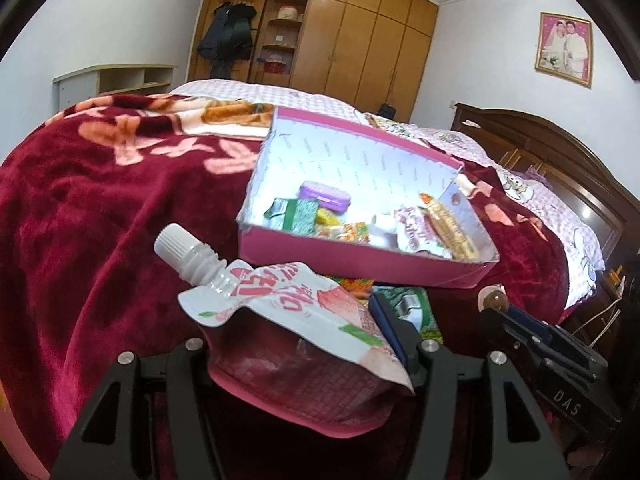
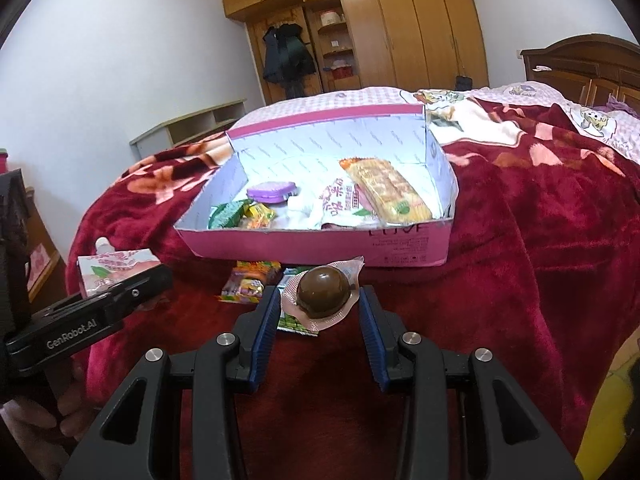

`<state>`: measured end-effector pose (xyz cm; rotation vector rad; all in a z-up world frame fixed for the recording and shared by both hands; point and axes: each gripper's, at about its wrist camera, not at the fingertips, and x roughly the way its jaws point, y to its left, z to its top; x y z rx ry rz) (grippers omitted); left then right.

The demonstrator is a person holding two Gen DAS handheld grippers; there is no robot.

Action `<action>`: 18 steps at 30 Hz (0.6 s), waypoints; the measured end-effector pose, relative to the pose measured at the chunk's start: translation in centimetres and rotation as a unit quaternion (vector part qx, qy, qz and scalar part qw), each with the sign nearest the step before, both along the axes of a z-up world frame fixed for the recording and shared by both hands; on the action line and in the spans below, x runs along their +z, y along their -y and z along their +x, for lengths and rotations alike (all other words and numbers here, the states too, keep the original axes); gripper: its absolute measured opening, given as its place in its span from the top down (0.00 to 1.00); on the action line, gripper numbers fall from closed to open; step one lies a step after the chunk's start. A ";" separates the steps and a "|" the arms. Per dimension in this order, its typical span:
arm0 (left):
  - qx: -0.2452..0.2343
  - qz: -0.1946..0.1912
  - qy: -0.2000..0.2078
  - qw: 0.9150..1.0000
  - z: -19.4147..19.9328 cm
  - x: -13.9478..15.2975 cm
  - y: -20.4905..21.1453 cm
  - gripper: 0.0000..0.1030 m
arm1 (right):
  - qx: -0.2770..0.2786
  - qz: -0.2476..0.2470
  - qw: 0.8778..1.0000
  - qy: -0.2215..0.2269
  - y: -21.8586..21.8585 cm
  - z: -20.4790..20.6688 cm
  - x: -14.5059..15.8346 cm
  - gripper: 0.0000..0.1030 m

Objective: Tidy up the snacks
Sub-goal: 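Carry the pink pouch into the box with the left gripper while the right carries the chocolate ball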

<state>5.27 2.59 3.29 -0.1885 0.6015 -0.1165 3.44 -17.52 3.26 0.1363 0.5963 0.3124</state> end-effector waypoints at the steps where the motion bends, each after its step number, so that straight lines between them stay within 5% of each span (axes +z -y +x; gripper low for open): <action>1: -0.003 -0.001 0.001 1.000 0.1 0.1 0.0 0.40 | 0.001 0.001 1.000 0.000 0.0 -0.1 0.1 0.60; 18: -0.046 0.018 0.031 0.998 3.9 3.1 2.5 0.40 | 0.002 0.006 1.000 0.001 0.2 0.2 0.7 0.60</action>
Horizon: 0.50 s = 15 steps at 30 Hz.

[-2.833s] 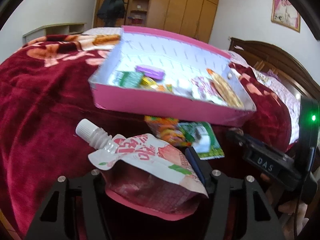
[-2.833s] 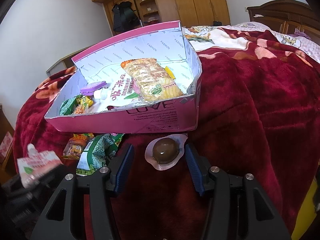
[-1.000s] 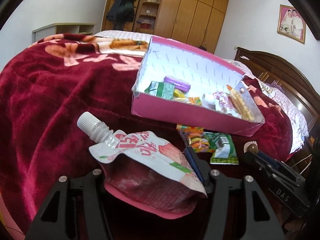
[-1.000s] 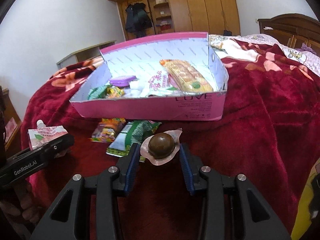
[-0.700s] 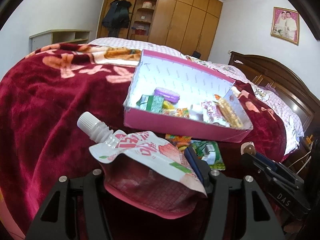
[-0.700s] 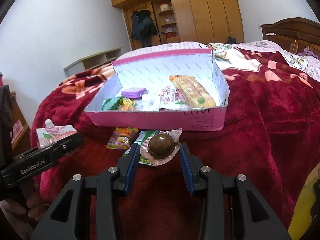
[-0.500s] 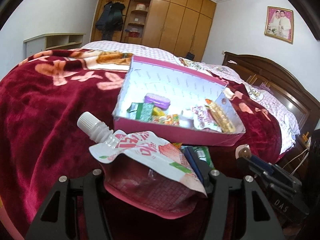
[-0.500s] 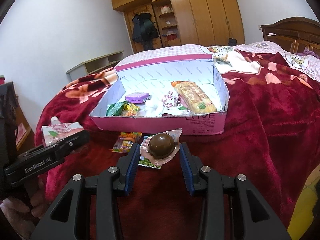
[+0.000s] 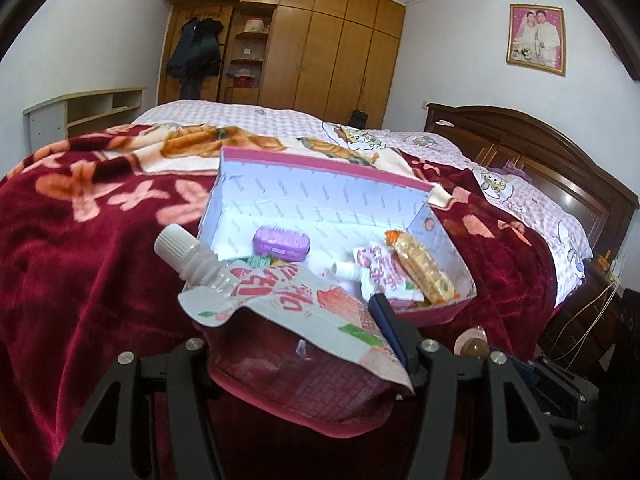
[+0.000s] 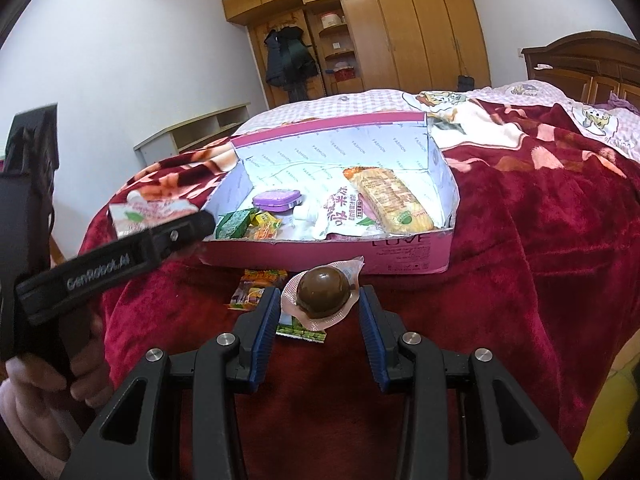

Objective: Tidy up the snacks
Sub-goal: 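Carry the pink pouch into the box with the left gripper while the right carries the chocolate ball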

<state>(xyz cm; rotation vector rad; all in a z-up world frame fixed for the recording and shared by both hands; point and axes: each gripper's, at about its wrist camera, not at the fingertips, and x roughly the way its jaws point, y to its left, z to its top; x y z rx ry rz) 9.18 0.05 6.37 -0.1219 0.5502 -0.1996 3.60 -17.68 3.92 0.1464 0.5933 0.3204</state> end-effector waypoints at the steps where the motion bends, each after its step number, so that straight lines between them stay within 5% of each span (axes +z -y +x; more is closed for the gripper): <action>1: -0.002 0.003 0.002 1.000 0.3 0.1 0.1 0.40 | -0.001 0.000 1.000 0.001 0.1 0.1 0.1 0.60; 15: 0.005 0.014 -0.008 1.000 5.2 -0.2 0.5 0.40 | -0.004 0.002 1.000 0.007 0.8 0.6 0.4 0.60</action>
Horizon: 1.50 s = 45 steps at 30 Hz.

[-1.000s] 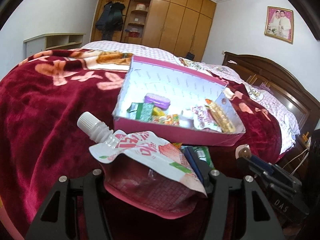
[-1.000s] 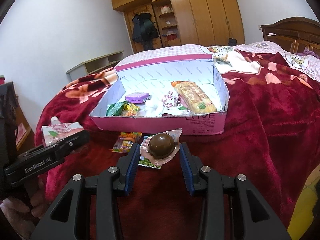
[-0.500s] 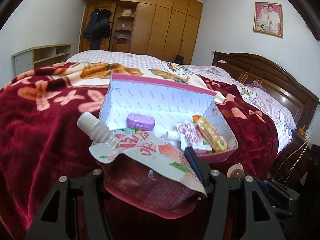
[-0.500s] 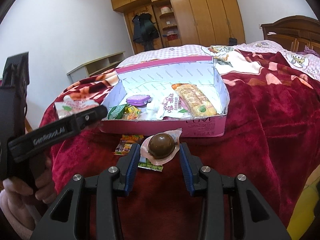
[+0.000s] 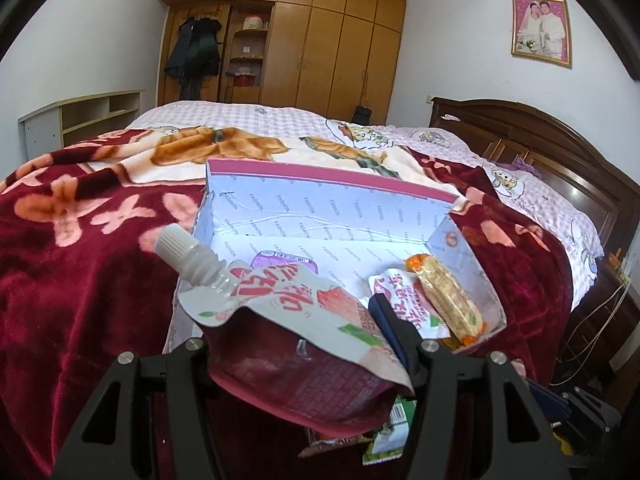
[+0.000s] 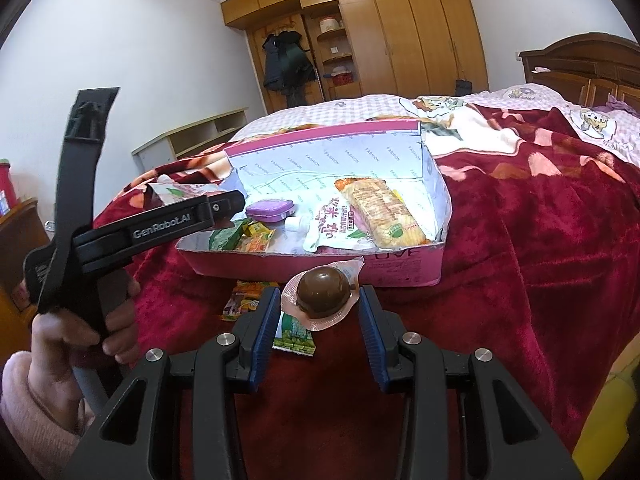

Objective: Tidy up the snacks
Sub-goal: 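Carry the pink pouch into the box with the left gripper while the right carries the chocolate ball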

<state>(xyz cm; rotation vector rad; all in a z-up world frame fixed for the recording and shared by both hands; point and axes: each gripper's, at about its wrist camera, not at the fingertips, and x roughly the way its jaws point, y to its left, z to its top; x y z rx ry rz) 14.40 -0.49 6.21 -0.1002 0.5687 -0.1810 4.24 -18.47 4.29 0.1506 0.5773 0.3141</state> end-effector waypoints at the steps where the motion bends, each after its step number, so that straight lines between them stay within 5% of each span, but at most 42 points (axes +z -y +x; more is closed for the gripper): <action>1: 0.002 0.001 -0.001 1.000 0.3 -0.1 -0.1 0.40 | 0.000 0.001 1.000 0.000 0.1 0.2 0.0 0.60; 22: 0.030 0.022 -0.034 0.999 7.0 -3.6 0.6 0.39 | -0.008 -0.009 1.000 -0.003 0.5 2.7 0.4 0.60; 30: 0.029 0.046 -0.026 0.998 7.1 -4.2 1.5 0.29 | -0.011 -0.015 1.000 -0.001 0.7 4.2 0.7 0.60; 45: 0.037 0.044 -0.024 0.998 7.0 -4.3 1.3 0.28 | -0.028 -0.020 0.999 0.001 1.0 10.2 2.3 0.60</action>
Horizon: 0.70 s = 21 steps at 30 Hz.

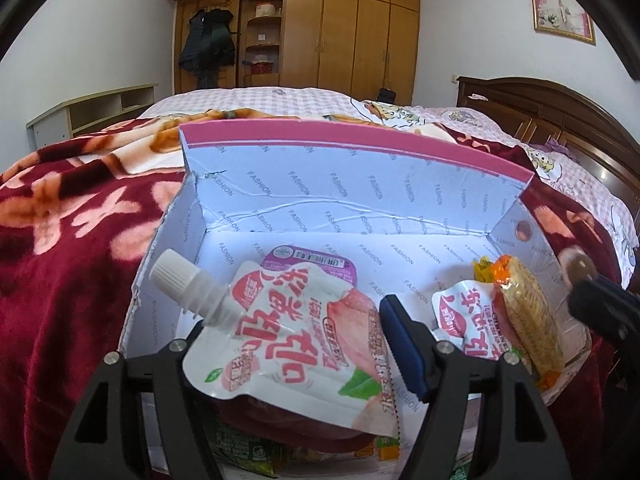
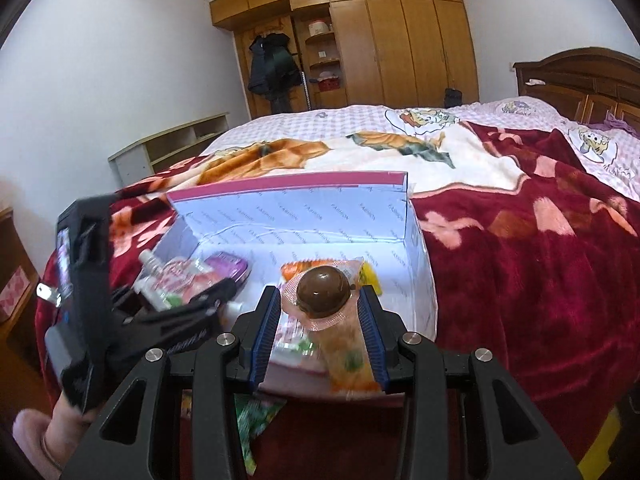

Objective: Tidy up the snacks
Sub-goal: 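Carry the pink pouch into the box with the left gripper while the right carries the chocolate ball, then open the right gripper to drop the chocolate ball while the left releases the pouch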

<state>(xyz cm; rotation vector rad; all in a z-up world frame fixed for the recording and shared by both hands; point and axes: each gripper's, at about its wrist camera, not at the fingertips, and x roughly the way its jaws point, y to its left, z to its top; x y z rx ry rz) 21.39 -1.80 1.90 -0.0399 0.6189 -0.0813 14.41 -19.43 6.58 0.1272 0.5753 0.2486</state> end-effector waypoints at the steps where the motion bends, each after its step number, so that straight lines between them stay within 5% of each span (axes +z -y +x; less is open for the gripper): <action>1: 0.001 -0.002 0.000 1.000 0.0 0.0 -0.1 0.28 | -0.002 0.000 1.000 -0.002 0.0 0.6 0.0 0.60; 21: 0.002 0.002 0.002 1.000 0.1 0.0 0.0 0.28 | -0.013 -0.016 0.999 -0.046 0.2 7.6 -2.4 0.60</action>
